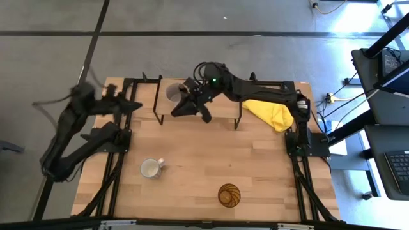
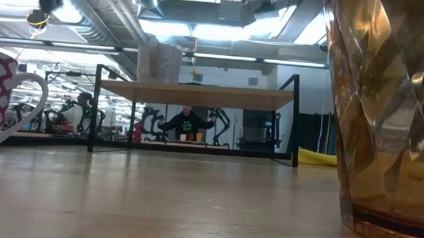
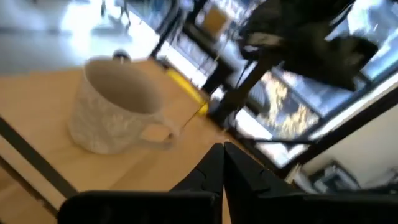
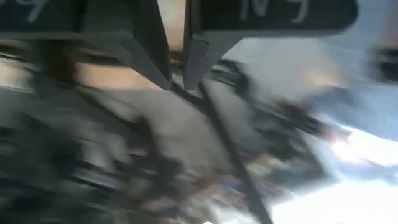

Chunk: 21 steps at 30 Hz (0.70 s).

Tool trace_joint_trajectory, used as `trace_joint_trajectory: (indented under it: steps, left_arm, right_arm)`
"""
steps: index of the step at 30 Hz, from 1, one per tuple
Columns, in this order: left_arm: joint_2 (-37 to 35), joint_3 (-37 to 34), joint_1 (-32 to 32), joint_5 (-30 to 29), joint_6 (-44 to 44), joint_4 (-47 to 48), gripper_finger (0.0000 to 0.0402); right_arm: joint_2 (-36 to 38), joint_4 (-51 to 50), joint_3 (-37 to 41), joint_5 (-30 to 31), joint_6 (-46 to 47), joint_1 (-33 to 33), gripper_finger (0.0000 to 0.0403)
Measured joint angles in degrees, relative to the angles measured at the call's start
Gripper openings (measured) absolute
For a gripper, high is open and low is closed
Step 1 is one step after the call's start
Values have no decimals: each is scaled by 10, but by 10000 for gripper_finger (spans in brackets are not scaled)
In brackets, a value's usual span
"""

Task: Stack small to large cups/mugs on shelf
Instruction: Put the red and white mug on the shelf

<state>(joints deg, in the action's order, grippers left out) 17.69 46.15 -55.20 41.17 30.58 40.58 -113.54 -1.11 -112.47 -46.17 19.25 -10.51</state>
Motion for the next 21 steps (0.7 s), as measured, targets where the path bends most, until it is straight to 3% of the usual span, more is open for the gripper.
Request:
trace_joint_trajectory:
  steps: [4,8,16,21]
  left_arm:
    - [-67,45,22,-49,56,8,1]
    - [-77,96,2,-40,69,11,1]
    - [-7,161,-135,184,127,-118,0]
    - [3,168,-249,291,126,-117,0]
  right_arm:
    - [-1,-241,-114,178,-180,23,44]
    - [0,-372,-207,304,-224,40,44]
    - [39,-432,-216,452,-150,61,44]
    - [44,-426,-217,482,-123,94,44]
